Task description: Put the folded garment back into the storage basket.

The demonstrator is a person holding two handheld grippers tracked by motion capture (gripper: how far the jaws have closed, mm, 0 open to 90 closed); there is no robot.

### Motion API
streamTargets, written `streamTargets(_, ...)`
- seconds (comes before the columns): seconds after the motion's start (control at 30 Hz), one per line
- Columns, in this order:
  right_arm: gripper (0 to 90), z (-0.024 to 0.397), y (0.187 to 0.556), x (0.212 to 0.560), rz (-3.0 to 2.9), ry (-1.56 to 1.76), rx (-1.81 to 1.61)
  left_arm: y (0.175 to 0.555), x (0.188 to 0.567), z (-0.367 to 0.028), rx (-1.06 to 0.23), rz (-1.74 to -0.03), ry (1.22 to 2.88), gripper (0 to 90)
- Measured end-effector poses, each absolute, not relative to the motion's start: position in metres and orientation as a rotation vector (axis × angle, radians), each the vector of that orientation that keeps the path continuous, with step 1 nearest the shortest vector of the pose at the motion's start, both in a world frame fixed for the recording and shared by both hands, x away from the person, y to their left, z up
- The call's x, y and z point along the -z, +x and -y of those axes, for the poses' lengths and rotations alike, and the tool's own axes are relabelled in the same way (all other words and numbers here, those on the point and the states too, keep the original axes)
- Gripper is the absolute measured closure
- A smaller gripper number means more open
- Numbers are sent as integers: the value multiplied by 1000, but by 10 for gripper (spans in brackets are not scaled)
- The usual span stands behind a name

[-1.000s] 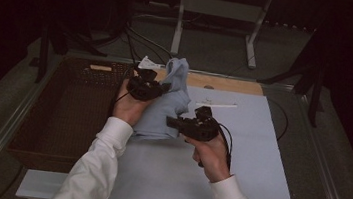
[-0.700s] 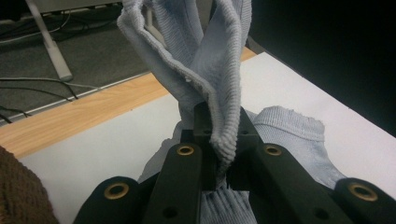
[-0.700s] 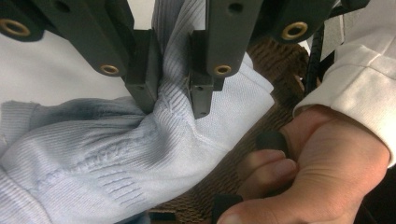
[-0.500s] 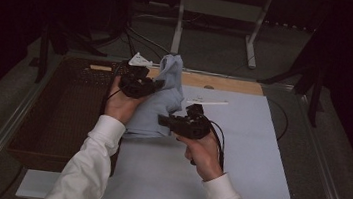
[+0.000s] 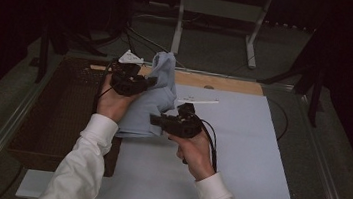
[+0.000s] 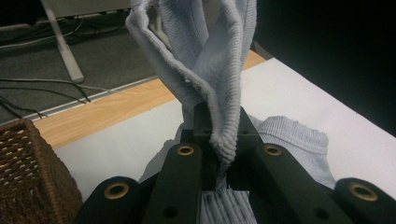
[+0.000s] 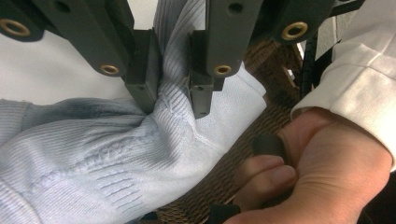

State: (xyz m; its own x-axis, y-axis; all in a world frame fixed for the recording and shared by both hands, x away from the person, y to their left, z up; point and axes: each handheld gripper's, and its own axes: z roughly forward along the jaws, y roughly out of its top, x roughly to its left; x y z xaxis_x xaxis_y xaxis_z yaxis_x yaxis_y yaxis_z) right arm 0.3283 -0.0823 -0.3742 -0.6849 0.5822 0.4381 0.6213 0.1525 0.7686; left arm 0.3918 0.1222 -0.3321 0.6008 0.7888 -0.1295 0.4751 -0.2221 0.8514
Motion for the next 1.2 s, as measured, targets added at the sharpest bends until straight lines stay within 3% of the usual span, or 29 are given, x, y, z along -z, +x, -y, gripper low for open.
streamTargets(1.2, 773, 52, 337, 376, 2357, -1215, 1596, 395, 321, -156, -452, -1061, 1829, 858)
